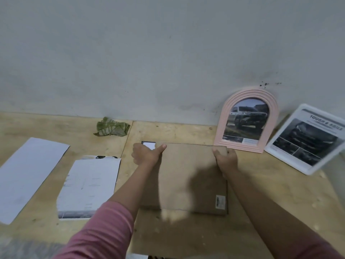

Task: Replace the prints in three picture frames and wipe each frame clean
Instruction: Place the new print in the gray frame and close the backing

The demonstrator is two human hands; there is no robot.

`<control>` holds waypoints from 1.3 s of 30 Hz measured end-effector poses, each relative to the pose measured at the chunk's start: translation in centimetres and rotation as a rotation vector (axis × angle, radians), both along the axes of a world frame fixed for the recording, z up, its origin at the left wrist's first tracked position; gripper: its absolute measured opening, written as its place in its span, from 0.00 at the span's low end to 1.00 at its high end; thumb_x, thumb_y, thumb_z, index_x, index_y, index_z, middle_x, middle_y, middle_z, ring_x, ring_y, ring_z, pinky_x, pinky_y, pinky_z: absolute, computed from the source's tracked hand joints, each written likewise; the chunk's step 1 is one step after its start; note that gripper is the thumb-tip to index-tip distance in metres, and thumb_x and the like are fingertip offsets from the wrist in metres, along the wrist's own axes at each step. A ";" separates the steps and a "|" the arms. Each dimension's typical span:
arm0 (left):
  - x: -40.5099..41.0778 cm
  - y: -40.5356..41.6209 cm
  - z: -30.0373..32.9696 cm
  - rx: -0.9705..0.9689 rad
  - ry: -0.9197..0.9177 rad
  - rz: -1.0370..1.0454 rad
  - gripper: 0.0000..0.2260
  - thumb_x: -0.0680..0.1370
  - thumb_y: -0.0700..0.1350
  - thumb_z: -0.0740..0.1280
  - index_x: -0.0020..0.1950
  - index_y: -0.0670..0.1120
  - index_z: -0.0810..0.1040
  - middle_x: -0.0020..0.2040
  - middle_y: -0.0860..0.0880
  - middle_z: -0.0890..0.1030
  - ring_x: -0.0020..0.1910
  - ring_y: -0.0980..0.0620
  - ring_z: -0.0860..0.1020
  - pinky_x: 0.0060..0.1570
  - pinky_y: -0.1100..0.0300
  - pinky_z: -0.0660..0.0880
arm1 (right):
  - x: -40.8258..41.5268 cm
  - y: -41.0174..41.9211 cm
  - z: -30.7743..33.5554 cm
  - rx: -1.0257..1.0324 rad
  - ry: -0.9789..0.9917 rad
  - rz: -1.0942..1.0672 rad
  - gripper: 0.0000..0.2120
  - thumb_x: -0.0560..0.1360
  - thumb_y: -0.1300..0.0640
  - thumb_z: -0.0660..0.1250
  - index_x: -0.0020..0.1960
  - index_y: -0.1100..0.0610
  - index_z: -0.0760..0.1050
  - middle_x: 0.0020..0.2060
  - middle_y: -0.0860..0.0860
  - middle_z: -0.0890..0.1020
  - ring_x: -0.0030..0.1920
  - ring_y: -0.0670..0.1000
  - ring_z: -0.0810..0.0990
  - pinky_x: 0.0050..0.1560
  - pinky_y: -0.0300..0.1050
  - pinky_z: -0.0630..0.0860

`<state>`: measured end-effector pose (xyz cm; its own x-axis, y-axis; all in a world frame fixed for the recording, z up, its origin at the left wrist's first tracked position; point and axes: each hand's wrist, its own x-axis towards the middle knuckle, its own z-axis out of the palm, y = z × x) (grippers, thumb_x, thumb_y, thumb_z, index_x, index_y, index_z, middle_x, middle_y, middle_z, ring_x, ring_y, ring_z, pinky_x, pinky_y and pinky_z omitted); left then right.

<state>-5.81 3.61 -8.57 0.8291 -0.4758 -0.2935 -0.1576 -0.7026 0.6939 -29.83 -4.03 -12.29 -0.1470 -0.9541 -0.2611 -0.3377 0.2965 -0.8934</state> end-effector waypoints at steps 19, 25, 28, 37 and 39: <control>0.1 0.5 -1.2 -0.052 0.201 0.083 0.39 0.62 0.63 0.75 0.63 0.41 0.69 0.61 0.44 0.75 0.63 0.40 0.71 0.62 0.43 0.70 | -0.9 -1.0 -1.5 -0.058 -0.002 0.046 0.22 0.66 0.53 0.77 0.54 0.61 0.74 0.48 0.51 0.73 0.51 0.49 0.70 0.54 0.43 0.68; 0.1 0.2 -1.9 -0.079 0.157 0.101 0.34 0.65 0.58 0.76 0.61 0.41 0.70 0.60 0.43 0.75 0.62 0.40 0.71 0.62 0.44 0.69 | -0.8 -1.3 -2.0 -0.007 -0.033 0.014 0.29 0.66 0.55 0.78 0.61 0.66 0.72 0.54 0.53 0.75 0.56 0.51 0.72 0.59 0.43 0.67; 0.1 0.2 -2.0 -0.058 0.107 0.089 0.32 0.67 0.57 0.75 0.62 0.40 0.69 0.61 0.42 0.75 0.64 0.40 0.69 0.63 0.44 0.69 | -0.5 -1.4 -2.0 0.005 -0.051 0.006 0.28 0.65 0.55 0.78 0.60 0.66 0.73 0.57 0.56 0.77 0.56 0.52 0.73 0.59 0.44 0.68; 0.2 0.8 -1.5 0.011 -0.003 -0.035 0.44 0.59 0.62 0.78 0.64 0.37 0.67 0.62 0.41 0.73 0.66 0.40 0.67 0.59 0.46 0.70 | -0.4 -3.2 -2.0 0.025 0.001 0.213 0.37 0.52 0.40 0.78 0.56 0.55 0.74 0.54 0.53 0.80 0.56 0.55 0.78 0.60 0.55 0.75; -0.3 1.2 -1.5 0.058 -0.076 -0.098 0.54 0.54 0.66 0.78 0.68 0.37 0.63 0.65 0.41 0.71 0.67 0.40 0.65 0.60 0.45 0.70 | -0.2 -2.9 -1.5 0.015 0.035 0.226 0.40 0.53 0.40 0.78 0.59 0.55 0.72 0.56 0.53 0.80 0.58 0.55 0.78 0.61 0.54 0.74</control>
<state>-6.15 4.84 -10.06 0.8003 -0.5399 -0.2609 -0.2783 -0.7198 0.6360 -29.99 -6.95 -13.77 0.0613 -0.9597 -0.2744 -0.4276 0.2231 -0.8760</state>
